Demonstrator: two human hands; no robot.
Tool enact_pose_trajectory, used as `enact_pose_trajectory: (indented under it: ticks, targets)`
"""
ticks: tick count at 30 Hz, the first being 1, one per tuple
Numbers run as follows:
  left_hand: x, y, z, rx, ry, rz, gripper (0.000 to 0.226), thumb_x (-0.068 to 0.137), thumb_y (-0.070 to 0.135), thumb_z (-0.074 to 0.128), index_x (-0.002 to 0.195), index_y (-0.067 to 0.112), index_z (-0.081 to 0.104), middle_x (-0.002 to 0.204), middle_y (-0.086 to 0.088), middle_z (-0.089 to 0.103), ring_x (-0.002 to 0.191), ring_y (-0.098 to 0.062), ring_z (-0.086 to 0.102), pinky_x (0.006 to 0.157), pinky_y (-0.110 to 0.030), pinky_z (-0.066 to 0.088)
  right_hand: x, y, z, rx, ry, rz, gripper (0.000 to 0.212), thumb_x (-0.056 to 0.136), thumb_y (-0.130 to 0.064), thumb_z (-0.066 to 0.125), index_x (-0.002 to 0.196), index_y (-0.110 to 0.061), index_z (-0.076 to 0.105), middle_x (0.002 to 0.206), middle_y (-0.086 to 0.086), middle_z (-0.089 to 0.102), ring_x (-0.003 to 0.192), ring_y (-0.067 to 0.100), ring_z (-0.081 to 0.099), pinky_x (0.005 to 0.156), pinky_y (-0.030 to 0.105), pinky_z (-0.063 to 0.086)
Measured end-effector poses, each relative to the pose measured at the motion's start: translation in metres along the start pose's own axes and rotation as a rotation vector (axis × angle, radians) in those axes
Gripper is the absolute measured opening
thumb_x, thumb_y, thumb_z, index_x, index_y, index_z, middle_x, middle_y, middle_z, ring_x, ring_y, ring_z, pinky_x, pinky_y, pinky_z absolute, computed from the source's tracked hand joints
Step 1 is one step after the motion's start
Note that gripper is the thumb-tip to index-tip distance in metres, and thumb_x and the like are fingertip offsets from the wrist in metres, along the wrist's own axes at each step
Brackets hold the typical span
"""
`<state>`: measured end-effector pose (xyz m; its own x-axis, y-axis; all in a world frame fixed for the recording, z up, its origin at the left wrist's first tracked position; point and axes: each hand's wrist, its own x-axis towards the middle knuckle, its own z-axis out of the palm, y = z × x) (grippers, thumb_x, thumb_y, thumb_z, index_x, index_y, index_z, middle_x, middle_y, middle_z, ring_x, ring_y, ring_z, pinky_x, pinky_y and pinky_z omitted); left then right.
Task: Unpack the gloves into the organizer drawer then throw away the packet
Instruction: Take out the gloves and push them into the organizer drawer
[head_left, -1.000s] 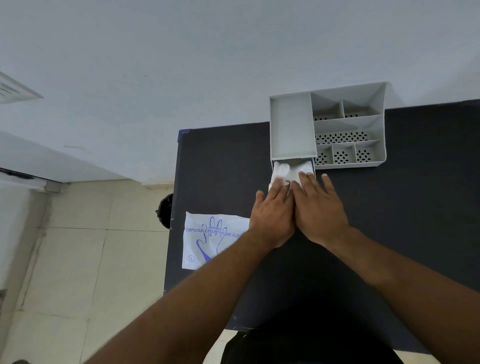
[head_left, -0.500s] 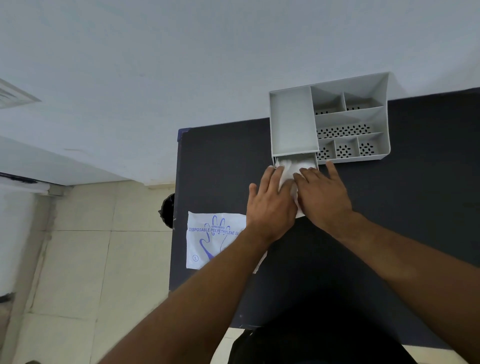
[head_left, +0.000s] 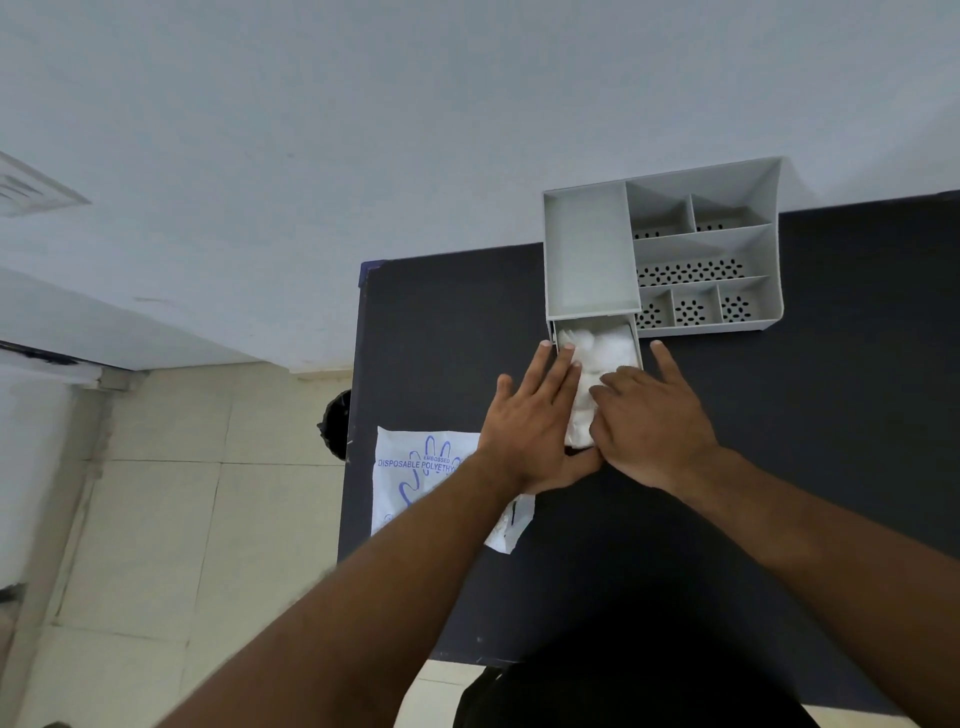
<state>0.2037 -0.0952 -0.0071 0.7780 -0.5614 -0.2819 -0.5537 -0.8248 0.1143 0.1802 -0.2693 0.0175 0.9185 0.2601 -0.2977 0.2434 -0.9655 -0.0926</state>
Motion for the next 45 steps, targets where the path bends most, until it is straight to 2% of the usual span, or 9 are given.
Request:
enact_pose_trajectory:
  ticks: [3, 11, 17, 20, 24, 27, 30, 40, 45]
  targets:
    - [0.007, -0.005, -0.005, 0.058, -0.035, 0.021, 0.094, 0.091, 0.072, 0.030, 0.161, 0.010, 0.020, 0.171, -0.006, 0.003, 0.157, -0.025, -0.006, 0.111, -0.057, 0.028, 0.001, -0.002, 0.000, -0.017, -0.029, -0.002, 0.055, 0.096, -0.041, 0.025, 0.130, -0.017, 0.061, 0.138, 0.002, 0.061, 0.135, 0.019, 0.047, 0.121, 0.052, -0.002]
    - [0.016, -0.001, -0.009, -0.038, -0.026, -0.047, 0.077, 0.099, 0.058, 0.035, 0.161, 0.014, 0.021, 0.171, -0.004, 0.000, 0.157, -0.024, -0.007, 0.116, -0.057, 0.023, 0.006, 0.001, 0.000, -0.008, -0.050, 0.030, 0.087, 0.084, -0.048, -0.004, 0.149, -0.014, 0.042, 0.155, 0.010, 0.044, 0.146, 0.023, 0.035, 0.122, 0.053, 0.003]
    - [0.012, 0.000, -0.007, -0.062, 0.080, -0.073, 0.071, 0.093, 0.058, 0.052, 0.151, 0.017, 0.041, 0.167, -0.007, 0.023, 0.156, -0.027, 0.012, 0.110, -0.056, 0.032, 0.001, -0.004, 0.003, -0.007, 0.053, 0.046, 0.054, 0.093, -0.044, 0.031, 0.123, -0.018, 0.067, 0.122, 0.004, 0.069, 0.117, 0.023, 0.062, 0.121, 0.052, 0.008]
    - [0.004, -0.004, -0.004, -0.077, 0.224, -0.049, 0.066, 0.088, 0.057, 0.053, 0.140, 0.018, 0.053, 0.159, -0.008, 0.040, 0.150, -0.028, 0.028, 0.102, -0.055, 0.038, 0.000, -0.007, 0.002, -0.002, 0.061, 0.073, 0.047, 0.094, -0.042, 0.034, 0.109, -0.020, 0.073, 0.105, 0.002, 0.071, 0.101, 0.023, 0.065, 0.119, 0.054, 0.017]
    - [-0.004, -0.008, -0.001, -0.131, 0.315, -0.030, 0.058, 0.081, 0.052, 0.059, 0.128, 0.017, 0.061, 0.145, -0.005, 0.052, 0.141, -0.027, 0.039, 0.097, -0.049, 0.040, -0.001, -0.007, 0.001, -0.041, -0.026, 0.046, 0.042, 0.096, -0.042, 0.034, 0.103, -0.023, 0.071, 0.100, 0.000, 0.070, 0.099, 0.021, 0.066, 0.121, 0.054, 0.012]
    - [-0.005, -0.009, 0.001, -0.132, 0.376, -0.020, 0.040, 0.081, 0.044, 0.065, 0.109, 0.016, 0.068, 0.123, -0.003, 0.062, 0.124, -0.024, 0.050, 0.089, -0.043, 0.043, 0.000, -0.006, 0.001, -0.059, -0.063, 0.032, 0.039, 0.096, -0.042, 0.037, 0.100, -0.022, 0.071, 0.094, -0.001, 0.071, 0.098, 0.021, 0.066, 0.121, 0.056, 0.010]
    - [-0.006, -0.008, 0.006, -0.080, 0.344, 0.003, 0.029, 0.083, 0.041, 0.065, 0.096, 0.017, 0.073, 0.111, 0.000, 0.064, 0.115, -0.021, 0.052, 0.086, -0.045, 0.046, 0.001, -0.007, -0.001, -0.059, -0.089, 0.025, 0.040, 0.097, -0.043, 0.034, 0.102, -0.023, 0.068, 0.094, -0.001, 0.070, 0.104, 0.021, 0.064, 0.121, 0.057, 0.007]
    - [-0.009, -0.003, 0.005, -0.101, 0.332, 0.061, 0.042, 0.085, 0.050, 0.061, 0.111, 0.018, 0.073, 0.127, -0.003, 0.064, 0.128, -0.025, 0.050, 0.092, -0.047, 0.044, -0.006, -0.003, 0.007, 0.015, -0.023, 0.000, 0.047, 0.094, -0.045, 0.030, 0.120, -0.026, 0.065, 0.111, -0.005, 0.068, 0.116, 0.018, 0.058, 0.120, 0.058, 0.003]
    - [-0.013, 0.004, 0.006, -0.248, 0.348, -0.177, 0.061, 0.081, 0.053, 0.062, 0.130, 0.016, 0.060, 0.135, -0.002, 0.058, 0.124, -0.024, 0.052, 0.094, -0.044, 0.045, -0.007, -0.002, 0.012, 0.040, 0.020, 0.002, 0.062, 0.090, -0.048, 0.016, 0.116, -0.026, 0.067, 0.107, -0.005, 0.071, 0.111, 0.019, 0.062, 0.119, 0.059, 0.005]
